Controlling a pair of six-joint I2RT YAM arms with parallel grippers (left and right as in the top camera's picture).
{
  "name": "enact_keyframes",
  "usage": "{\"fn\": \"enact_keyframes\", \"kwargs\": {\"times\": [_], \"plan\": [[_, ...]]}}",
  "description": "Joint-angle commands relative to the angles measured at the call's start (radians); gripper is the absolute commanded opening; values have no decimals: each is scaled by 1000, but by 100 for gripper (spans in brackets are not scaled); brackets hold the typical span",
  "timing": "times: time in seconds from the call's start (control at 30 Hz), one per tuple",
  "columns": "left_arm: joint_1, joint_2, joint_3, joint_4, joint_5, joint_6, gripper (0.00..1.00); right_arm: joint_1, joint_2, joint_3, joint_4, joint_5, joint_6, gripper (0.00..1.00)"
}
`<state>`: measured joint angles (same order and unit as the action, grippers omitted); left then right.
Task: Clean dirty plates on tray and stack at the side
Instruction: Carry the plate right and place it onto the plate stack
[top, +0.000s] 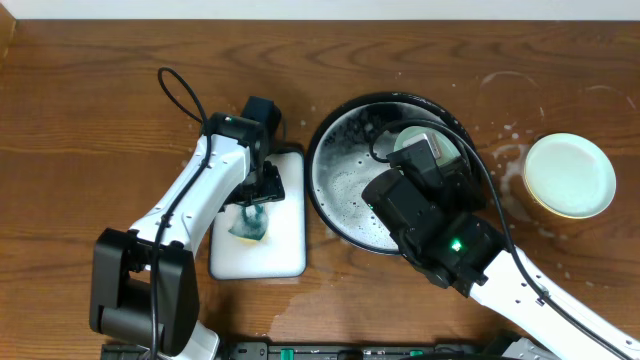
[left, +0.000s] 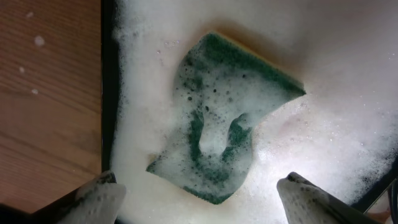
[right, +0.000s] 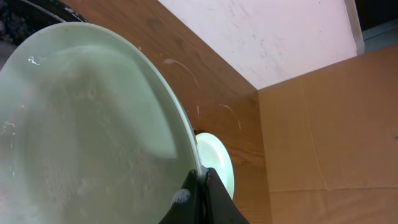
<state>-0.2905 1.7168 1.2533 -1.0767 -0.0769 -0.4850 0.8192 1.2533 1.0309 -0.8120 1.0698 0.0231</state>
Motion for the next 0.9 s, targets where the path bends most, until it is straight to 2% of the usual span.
{"fn": "enact_keyframes", "kwargs": {"times": [0.0, 0.3, 0.37, 0.43, 0.6, 0.73, 0.87], "plan": [[4, -1, -1, -6, -1, 6, 86, -9, -11, 5, 0, 25, 28, 1], [4, -1, -1, -6, -1, 6, 86, -9, -11, 5, 0, 27, 33, 1], [4, -1, -1, -6, -1, 6, 86, -13, -11, 5, 0, 8, 87, 1], [4, -1, -1, -6, -1, 6, 86, -56, -11, 5, -2, -124, 166, 1], [4, -1, -1, -6, -1, 6, 86, -321, -11, 5, 9, -535, 323, 1], [4, -1, -1, -6, -1, 6, 86, -620, -13, 5, 19, -932, 321, 1], [4, -1, -1, -6, -1, 6, 86, -930, -12, 5, 26, -1195, 321, 1]]}}
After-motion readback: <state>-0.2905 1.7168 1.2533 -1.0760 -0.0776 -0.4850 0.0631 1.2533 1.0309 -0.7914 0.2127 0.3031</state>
